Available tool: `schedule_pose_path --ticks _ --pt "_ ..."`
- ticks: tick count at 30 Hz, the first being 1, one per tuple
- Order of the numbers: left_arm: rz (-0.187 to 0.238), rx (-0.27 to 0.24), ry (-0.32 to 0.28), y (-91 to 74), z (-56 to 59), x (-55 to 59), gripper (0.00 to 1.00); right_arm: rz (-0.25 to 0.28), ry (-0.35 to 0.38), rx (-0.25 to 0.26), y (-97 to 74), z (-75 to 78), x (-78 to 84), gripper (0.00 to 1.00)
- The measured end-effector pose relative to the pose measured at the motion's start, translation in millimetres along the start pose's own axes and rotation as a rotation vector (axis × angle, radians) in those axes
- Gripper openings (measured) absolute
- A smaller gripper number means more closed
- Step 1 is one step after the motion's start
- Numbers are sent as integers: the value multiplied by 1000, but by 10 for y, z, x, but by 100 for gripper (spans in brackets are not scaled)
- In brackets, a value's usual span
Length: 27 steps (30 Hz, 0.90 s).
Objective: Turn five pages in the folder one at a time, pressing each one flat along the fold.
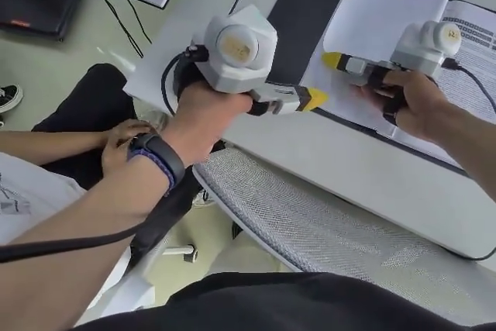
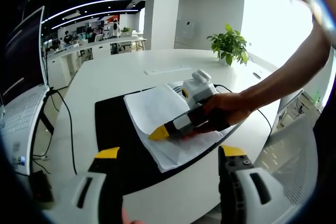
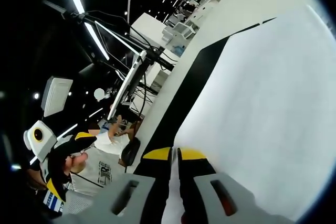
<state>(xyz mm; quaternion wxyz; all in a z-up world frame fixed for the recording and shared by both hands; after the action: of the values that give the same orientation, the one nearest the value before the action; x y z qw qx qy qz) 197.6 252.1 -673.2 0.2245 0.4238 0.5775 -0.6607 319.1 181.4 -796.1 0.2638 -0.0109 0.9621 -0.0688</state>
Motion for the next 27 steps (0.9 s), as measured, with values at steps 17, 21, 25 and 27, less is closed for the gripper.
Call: schedule_pose_path --ticks 17,21,25,27 --pt "-13 17 74 317 137 -44 57 28 -93 0 -243 -212 -185 22" --pt "-12 29 95 386 167 -70 51 46 -121 9 -377 -277 -270 22" --pt "-18 38 116 447 182 -80 46 65 -152 18 -525 -346 -378 22" --pt "-19 40 117 466 186 -80 44 75 -162 19 -581 -381 -421 22"
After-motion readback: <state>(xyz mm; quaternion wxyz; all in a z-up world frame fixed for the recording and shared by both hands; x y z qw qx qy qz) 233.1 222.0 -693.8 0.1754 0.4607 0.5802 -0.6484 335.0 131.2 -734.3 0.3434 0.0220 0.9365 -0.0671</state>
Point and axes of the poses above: the centre of the closed fingertips' face, and the gripper's own axes: y roughly forward along the fingers, z roughly to its right, x roughly out of its underside, the point moved 5 cm from there along -y, roughly backward along the fingers, and after that the axes turned 14 degrees about -x, right-handed, at the moved point
